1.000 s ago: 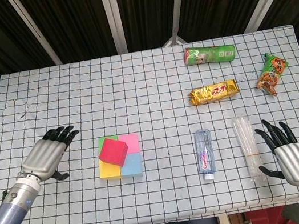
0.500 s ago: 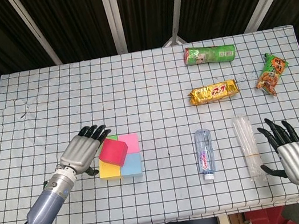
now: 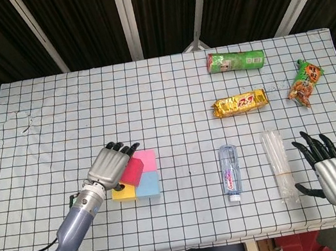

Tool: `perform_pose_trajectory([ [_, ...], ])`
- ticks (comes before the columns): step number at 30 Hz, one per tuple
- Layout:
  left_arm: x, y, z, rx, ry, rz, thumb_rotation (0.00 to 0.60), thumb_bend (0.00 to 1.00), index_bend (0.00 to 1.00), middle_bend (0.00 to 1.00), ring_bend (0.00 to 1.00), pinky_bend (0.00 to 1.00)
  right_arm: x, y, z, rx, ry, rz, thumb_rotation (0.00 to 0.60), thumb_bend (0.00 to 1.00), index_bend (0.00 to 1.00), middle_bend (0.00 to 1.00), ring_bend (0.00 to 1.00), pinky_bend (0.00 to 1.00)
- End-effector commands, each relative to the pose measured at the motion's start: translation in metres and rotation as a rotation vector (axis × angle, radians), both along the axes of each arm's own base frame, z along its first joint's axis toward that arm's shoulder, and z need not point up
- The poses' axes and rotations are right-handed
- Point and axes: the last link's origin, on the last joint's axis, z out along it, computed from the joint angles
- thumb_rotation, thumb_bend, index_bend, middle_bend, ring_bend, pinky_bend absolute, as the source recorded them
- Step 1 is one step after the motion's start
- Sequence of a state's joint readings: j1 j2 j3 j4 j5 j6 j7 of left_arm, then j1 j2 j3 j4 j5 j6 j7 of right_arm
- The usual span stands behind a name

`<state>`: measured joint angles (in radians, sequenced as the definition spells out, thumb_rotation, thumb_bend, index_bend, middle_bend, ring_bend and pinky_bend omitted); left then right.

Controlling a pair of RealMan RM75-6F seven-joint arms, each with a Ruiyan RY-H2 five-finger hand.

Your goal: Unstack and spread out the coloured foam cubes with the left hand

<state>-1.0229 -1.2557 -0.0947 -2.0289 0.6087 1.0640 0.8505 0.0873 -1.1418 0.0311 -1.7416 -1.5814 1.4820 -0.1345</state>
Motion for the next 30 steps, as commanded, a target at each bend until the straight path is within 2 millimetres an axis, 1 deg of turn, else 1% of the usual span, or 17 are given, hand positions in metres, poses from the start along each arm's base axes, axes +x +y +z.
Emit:
perform_pose_trajectory([
  [1, 0.002, 0.002, -0.003, 0.013, 0.016, -0.034, 0.600, 0.20, 0.36, 0.41, 0.30, 0.30, 0.000, 0.000, 0.001, -0.001, -0.004, 0.001, 0.600, 0.06, 0.16, 0.05, 0.14, 0.00],
  [3, 0.001, 0.003, -0.002, 0.025, 0.031, -0.047, 0.600, 0.22, 0.37, 0.42, 0.32, 0.30, 0.000, 0.000, 0.002, -0.003, -0.006, 0.000, 0.600, 0.06, 0.16, 0.05, 0.14, 0.00],
  [6, 0.000, 0.005, 0.004, 0.060, 0.031, -0.052, 0.600, 0.24, 0.38, 0.42, 0.32, 0.30, -0.001, 0.000, 0.002, -0.003, -0.007, -0.001, 0.600, 0.06, 0.16, 0.05, 0.14, 0.00],
  [8, -0.002, 0.009, 0.013, 0.097, 0.033, -0.053, 0.600, 0.24, 0.38, 0.42, 0.32, 0.30, -0.001, 0.000, 0.003, -0.004, -0.008, 0.000, 0.600, 0.06, 0.16, 0.05, 0.14, 0.00],
  [11, -0.009, 0.017, 0.034, 0.194, 0.061, -0.071, 0.600, 0.23, 0.37, 0.42, 0.32, 0.30, -0.001, 0.000, 0.003, -0.004, -0.009, 0.000, 0.600, 0.06, 0.16, 0.05, 0.14, 0.00],
  [14, -0.026, 0.027, 0.055, 0.307, 0.114, -0.092, 0.600, 0.23, 0.37, 0.41, 0.32, 0.30, -0.001, 0.000, 0.001, 0.002, -0.005, -0.001, 0.600, 0.06, 0.16, 0.05, 0.14, 0.00],
  [17, -0.050, 0.038, 0.078, 0.426, 0.188, -0.131, 0.600, 0.21, 0.36, 0.41, 0.32, 0.30, -0.001, 0.000, 0.000, 0.006, -0.004, -0.003, 0.600, 0.06, 0.16, 0.05, 0.14, 0.00],
  [19, -0.068, 0.043, 0.088, 0.471, 0.192, -0.115, 0.600, 0.20, 0.36, 0.41, 0.32, 0.30, 0.000, 0.000, 0.000, 0.007, -0.006, -0.002, 0.600, 0.06, 0.16, 0.05, 0.14, 0.00],
  [22, -0.095, 0.053, 0.092, 0.480, 0.172, -0.035, 0.600, 0.19, 0.36, 0.39, 0.32, 0.30, 0.000, -0.001, -0.001, 0.000, -0.002, -0.001, 0.600, 0.06, 0.16, 0.05, 0.14, 0.00],
  [26, -0.118, 0.069, 0.088, 0.487, 0.177, 0.035, 0.600, 0.14, 0.33, 0.36, 0.32, 0.30, 0.000, -0.003, -0.005, 0.003, 0.013, -0.008, 0.600, 0.06, 0.16, 0.05, 0.14, 0.00],
  [28, -0.122, 0.076, 0.085, 0.514, 0.171, 0.051, 0.600, 0.13, 0.28, 0.30, 0.29, 0.29, 0.000, -0.004, -0.007, 0.003, 0.022, -0.012, 0.600, 0.06, 0.16, 0.05, 0.14, 0.00],
  [29, -0.123, 0.080, 0.083, 0.531, 0.158, 0.058, 0.600, 0.11, 0.23, 0.22, 0.22, 0.27, 0.000, -0.005, -0.008, 0.005, 0.027, -0.015, 0.600, 0.06, 0.16, 0.05, 0.14, 0.00],
  [30, -0.124, 0.082, 0.081, 0.538, 0.151, 0.063, 0.600, 0.10, 0.17, 0.13, 0.14, 0.23, 0.000, -0.005, -0.008, 0.006, 0.029, -0.016, 0.600, 0.06, 0.16, 0.05, 0.14, 0.00],
])
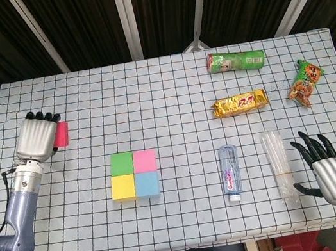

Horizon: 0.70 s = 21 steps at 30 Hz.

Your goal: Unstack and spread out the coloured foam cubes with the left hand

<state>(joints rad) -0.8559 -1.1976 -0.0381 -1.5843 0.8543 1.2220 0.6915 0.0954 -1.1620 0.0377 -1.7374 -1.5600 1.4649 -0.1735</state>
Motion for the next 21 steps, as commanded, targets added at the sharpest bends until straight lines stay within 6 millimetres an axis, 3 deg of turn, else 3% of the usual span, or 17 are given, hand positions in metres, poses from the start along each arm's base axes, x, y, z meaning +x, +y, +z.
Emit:
perform_pose_trajectory([
  [1, -0.013, 0.012, -0.013, 0.029, -0.059, 0.051, 0.600, 0.10, 0.12, 0.08, 0.08, 0.20, 0.000, -0.002, -0.003, 0.003, 0.008, -0.007, 0.600, 0.06, 0.16, 0.05, 0.14, 0.00],
  [3, -0.013, 0.014, -0.017, 0.020, -0.072, 0.062, 0.600, 0.08, 0.03, 0.00, 0.00, 0.12, 0.000, -0.003, -0.003, 0.002, 0.013, -0.009, 0.600, 0.06, 0.16, 0.05, 0.14, 0.00],
  [10, 0.007, 0.005, -0.032, -0.093, -0.131, -0.002, 0.600, 0.01, 0.00, 0.00, 0.00, 0.08, 0.000, -0.003, -0.004, 0.005, 0.023, -0.014, 0.600, 0.06, 0.16, 0.05, 0.14, 0.00],
  [17, 0.050, -0.030, -0.025, -0.274, -0.155, -0.054, 0.600, 0.00, 0.00, 0.00, 0.00, 0.04, 0.001, -0.003, -0.006, 0.015, 0.023, -0.006, 0.600, 0.06, 0.16, 0.05, 0.14, 0.00],
  [21, 0.060, -0.065, -0.012, -0.364, -0.073, -0.007, 0.600, 0.00, 0.00, 0.00, 0.00, 0.06, 0.001, -0.002, -0.003, 0.008, 0.014, -0.004, 0.600, 0.06, 0.16, 0.05, 0.14, 0.00],
])
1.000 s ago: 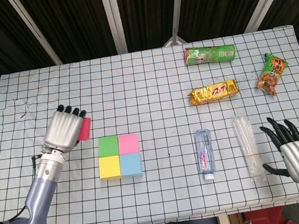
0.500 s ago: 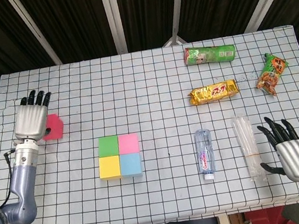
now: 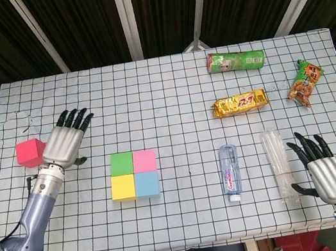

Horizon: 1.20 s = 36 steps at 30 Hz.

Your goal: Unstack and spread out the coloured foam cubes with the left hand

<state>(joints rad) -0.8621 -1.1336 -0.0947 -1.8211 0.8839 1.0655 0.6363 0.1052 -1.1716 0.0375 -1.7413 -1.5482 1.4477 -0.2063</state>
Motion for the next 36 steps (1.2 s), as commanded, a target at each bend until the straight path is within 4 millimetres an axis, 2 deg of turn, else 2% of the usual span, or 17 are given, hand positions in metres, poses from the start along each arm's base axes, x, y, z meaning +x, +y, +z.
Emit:
perform_pose_trajectory([
  [1, 0.014, -0.039, 0.018, -0.106, 0.108, 0.015, 0.600, 0.00, 0.00, 0.00, 0.00, 0.07, -0.001, 0.001, 0.002, -0.005, -0.007, -0.001, 0.600, 0.06, 0.16, 0.05, 0.14, 0.00],
  [4, 0.009, -0.048, 0.021, -0.118, 0.133, 0.032, 0.600, 0.00, 0.04, 0.05, 0.00, 0.13, -0.001, 0.000, 0.003, -0.002, -0.011, -0.002, 0.600, 0.06, 0.16, 0.05, 0.14, 0.00],
  [9, -0.013, -0.058, 0.020, -0.145, 0.190, 0.065, 0.600, 0.03, 0.09, 0.12, 0.04, 0.17, -0.002, -0.001, 0.004, -0.003, -0.014, -0.006, 0.600, 0.06, 0.16, 0.05, 0.14, 0.00],
  [12, -0.037, -0.067, 0.010, -0.204, 0.230, 0.111, 0.600, 0.03, 0.09, 0.14, 0.08, 0.21, -0.002, 0.000, 0.003, -0.001, -0.014, -0.005, 0.600, 0.06, 0.16, 0.05, 0.14, 0.00],
  [16, -0.048, -0.072, -0.004, -0.265, 0.216, 0.123, 0.600, 0.04, 0.09, 0.14, 0.08, 0.21, -0.002, 0.000, 0.003, 0.000, -0.013, -0.007, 0.600, 0.06, 0.16, 0.06, 0.14, 0.00],
  [20, -0.048, -0.073, -0.009, -0.279, 0.202, 0.112, 0.600, 0.02, 0.08, 0.10, 0.08, 0.21, -0.002, -0.001, 0.003, -0.005, -0.014, -0.008, 0.600, 0.06, 0.16, 0.06, 0.14, 0.00],
  [23, -0.040, -0.073, -0.015, -0.277, 0.155, 0.091, 0.600, 0.01, 0.08, 0.09, 0.08, 0.21, -0.003, -0.002, 0.004, -0.004, -0.014, -0.009, 0.600, 0.06, 0.16, 0.06, 0.14, 0.00],
  [36, -0.038, -0.079, -0.035, -0.330, 0.153, 0.089, 0.600, 0.00, 0.07, 0.09, 0.08, 0.28, -0.003, -0.001, 0.008, -0.014, -0.030, -0.004, 0.600, 0.06, 0.16, 0.06, 0.14, 0.00],
])
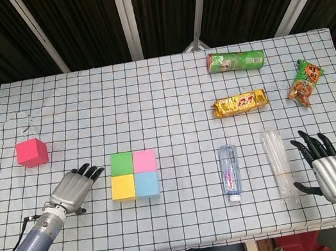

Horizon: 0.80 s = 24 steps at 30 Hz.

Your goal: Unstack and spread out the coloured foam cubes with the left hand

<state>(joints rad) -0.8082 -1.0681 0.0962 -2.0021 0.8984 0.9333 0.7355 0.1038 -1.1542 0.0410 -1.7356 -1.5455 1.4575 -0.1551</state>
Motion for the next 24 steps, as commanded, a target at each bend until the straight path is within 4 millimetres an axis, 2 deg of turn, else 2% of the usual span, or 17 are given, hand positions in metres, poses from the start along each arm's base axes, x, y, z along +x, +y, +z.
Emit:
perform_pose_trajectory([
  [1, 0.003, 0.000, -0.007, -0.010, -0.010, -0.003, 0.600, 0.00, 0.07, 0.09, 0.09, 0.29, 0.000, 0.000, 0.001, -0.002, -0.002, 0.001, 0.600, 0.06, 0.16, 0.06, 0.14, 0.00],
  [8, 0.015, -0.005, -0.023, -0.056, -0.063, -0.005, 0.600, 0.00, 0.06, 0.10, 0.16, 0.39, -0.001, 0.000, 0.003, -0.003, -0.012, 0.002, 0.600, 0.06, 0.16, 0.06, 0.14, 0.00],
  [15, 0.030, -0.004, -0.041, -0.085, -0.076, -0.041, 0.600, 0.00, 0.06, 0.10, 0.15, 0.38, -0.002, -0.001, 0.004, -0.004, -0.019, 0.005, 0.600, 0.06, 0.16, 0.08, 0.14, 0.00],
  [24, 0.055, 0.005, -0.075, -0.081, -0.098, -0.081, 0.600, 0.00, 0.05, 0.09, 0.14, 0.38, -0.002, -0.004, 0.004, 0.001, -0.027, 0.006, 0.600, 0.06, 0.16, 0.09, 0.14, 0.00],
])
